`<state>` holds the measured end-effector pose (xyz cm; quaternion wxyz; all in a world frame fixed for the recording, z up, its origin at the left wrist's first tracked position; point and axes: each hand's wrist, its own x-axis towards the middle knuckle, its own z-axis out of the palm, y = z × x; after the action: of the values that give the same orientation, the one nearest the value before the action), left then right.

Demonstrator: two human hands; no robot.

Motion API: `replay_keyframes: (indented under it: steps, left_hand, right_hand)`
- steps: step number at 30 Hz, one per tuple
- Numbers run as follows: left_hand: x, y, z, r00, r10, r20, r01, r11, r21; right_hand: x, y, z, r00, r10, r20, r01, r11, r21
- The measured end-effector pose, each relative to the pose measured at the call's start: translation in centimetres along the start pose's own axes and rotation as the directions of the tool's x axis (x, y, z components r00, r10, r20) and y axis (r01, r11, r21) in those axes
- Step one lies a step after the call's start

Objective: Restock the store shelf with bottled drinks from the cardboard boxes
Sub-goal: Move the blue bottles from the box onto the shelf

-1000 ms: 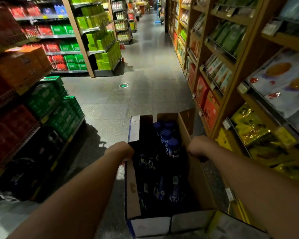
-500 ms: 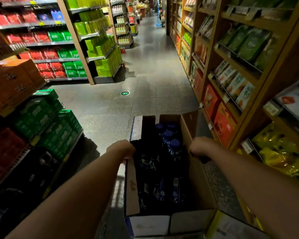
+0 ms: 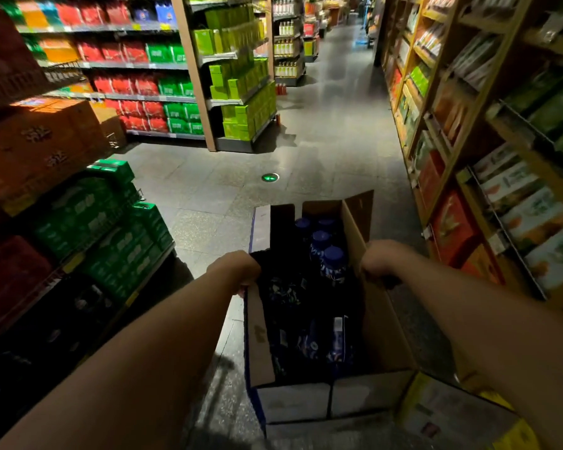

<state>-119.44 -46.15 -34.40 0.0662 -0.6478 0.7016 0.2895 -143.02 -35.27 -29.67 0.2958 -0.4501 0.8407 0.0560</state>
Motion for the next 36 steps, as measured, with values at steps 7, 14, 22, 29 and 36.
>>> replay_keyframes:
  steps: [7, 14, 22, 29, 36]
  left_hand:
    - [10.6, 2.9, -6.5, 0.998, -0.007, 0.069, 0.005, 1.0, 0.03]
    - [21.3, 5.6, -13.1, 0.996, -0.021, 0.081, 0.021, 1.0, 0.002]
    - [35.1, 9.8, -18.2, 0.995, -0.051, 0.081, 0.059, 0.994, -0.095]
    - [45.1, 12.5, -21.9, 0.989, -0.149, -0.008, 0.146, 0.976, -0.159]
    - [56.1, 13.2, -26.7, 0.981, -0.191, 0.026, 0.192, 0.95, -0.248]
  right_hand:
    - [10.1, -5.2, -6.1, 1.0, 0.03, 0.008, -0.03, 0.997, 0.067]
    - [19.7, -10.9, -11.7, 1.0, 0.021, 0.019, -0.024, 0.989, 0.144]
    - [33.7, -15.8, -19.0, 0.998, -0.05, 0.025, 0.045, 0.986, 0.159]
    - [45.4, -20.9, -25.9, 0.984, -0.144, 0.102, 0.138, 0.989, 0.059]
    - [56.9, -28.4, -30.7, 0.977, -0.169, 0.128, 0.173, 0.985, -0.023]
